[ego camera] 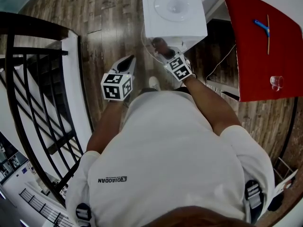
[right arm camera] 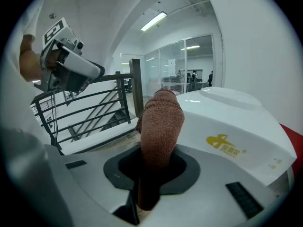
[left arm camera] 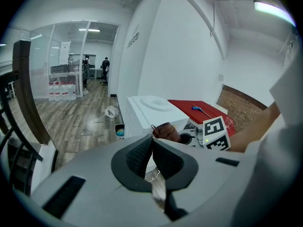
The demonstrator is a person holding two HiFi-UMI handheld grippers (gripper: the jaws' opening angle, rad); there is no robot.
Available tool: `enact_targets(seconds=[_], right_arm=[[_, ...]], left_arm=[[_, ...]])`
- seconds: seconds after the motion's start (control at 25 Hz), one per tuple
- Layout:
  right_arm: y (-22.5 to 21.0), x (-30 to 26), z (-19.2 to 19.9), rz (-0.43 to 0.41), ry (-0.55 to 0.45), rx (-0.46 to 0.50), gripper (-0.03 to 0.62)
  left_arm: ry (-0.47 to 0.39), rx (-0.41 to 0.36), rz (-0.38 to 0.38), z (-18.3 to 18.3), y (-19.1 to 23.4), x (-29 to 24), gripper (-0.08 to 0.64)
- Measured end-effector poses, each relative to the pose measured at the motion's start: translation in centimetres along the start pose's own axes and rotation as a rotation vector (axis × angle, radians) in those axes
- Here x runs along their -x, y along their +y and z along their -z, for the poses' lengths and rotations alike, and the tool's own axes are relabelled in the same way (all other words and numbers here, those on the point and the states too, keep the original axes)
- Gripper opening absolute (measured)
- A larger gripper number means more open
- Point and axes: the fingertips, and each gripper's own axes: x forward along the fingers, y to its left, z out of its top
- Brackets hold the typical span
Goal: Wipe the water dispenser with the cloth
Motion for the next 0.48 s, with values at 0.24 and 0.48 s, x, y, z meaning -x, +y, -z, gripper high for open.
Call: enact_targets(seconds=[0.24,0.48], right_arm=[[-2.7,2.6,2.1,0.022,0.015,-0.009,0.072],[-5.9,5.1,3.8,0.054,0.018,-0.032,0.071]], left_arm=[[0.003,-0.002,0.004,-0.5,-2.8,-1.7,0.000],[0.002,-0.013,0.008,-1.2,-5.6,-3.3,0.000]])
